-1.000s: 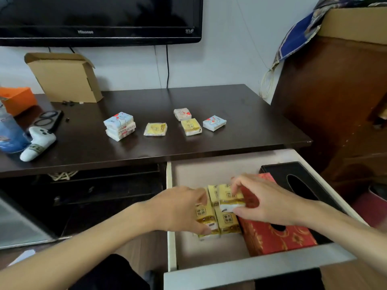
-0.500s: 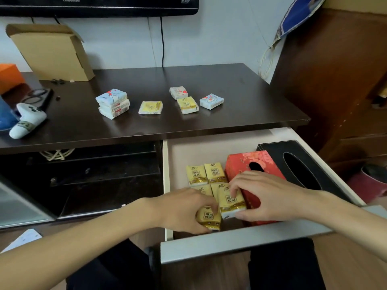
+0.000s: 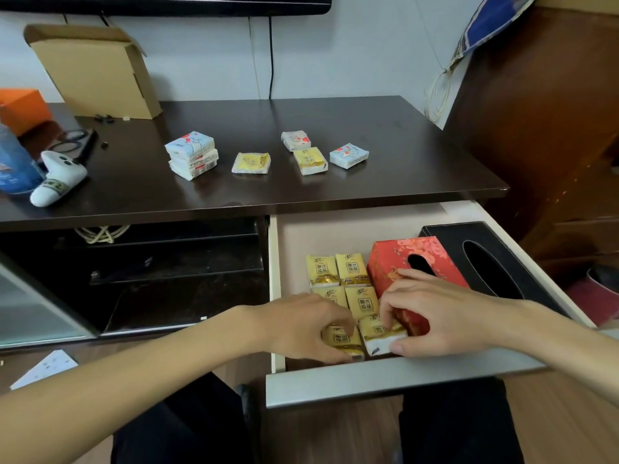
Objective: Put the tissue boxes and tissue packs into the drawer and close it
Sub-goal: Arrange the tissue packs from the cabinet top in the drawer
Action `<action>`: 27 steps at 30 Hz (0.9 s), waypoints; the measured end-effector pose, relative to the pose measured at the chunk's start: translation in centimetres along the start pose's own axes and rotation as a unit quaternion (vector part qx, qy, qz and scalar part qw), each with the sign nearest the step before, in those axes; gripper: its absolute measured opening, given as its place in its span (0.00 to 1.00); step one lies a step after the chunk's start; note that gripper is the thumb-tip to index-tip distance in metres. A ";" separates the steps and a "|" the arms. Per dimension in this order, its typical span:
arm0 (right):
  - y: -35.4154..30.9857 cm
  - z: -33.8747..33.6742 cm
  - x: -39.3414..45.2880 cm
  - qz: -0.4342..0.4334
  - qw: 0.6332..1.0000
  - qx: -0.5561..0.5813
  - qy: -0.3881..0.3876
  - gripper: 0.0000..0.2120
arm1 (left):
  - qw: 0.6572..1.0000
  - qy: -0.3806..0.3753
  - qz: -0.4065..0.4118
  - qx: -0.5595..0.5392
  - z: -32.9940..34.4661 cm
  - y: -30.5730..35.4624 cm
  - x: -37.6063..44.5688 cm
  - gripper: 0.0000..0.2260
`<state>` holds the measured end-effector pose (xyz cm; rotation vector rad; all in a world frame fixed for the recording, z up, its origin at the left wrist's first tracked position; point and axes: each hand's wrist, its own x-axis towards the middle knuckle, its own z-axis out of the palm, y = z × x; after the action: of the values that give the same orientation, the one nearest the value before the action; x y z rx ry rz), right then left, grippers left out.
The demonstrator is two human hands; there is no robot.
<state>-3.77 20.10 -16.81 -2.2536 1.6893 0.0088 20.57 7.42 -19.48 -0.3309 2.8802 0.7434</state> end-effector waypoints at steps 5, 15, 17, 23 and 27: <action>-0.2 0.1 1.1 -0.015 1.000 -0.011 -0.016 0.22 | 0.998 0.028 0.021 0.051 1.1 -0.2 0.0 0.21; -0.8 -0.5 2.1 -0.014 0.996 -0.081 -0.043 0.20 | 0.995 0.045 0.019 0.093 1.4 -1.2 -0.6 0.23; -1.1 -0.4 2.5 -0.004 0.993 -0.106 -0.046 0.18 | 0.993 0.041 0.007 0.115 1.6 -1.2 -0.6 0.24; -2.5 0.5 5.0 0.018 0.975 -0.210 -0.069 0.16 | 0.990 0.035 -0.001 0.138 1.7 -0.9 0.1 0.23; -2.7 0.9 5.7 0.025 0.970 -0.236 -0.049 0.22 | 0.990 0.045 0.000 0.137 1.8 -1.2 0.0 0.23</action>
<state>0.59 15.67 -18.11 -2.4818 1.8394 0.5827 21.04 7.31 -21.62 -0.3346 3.0133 0.3328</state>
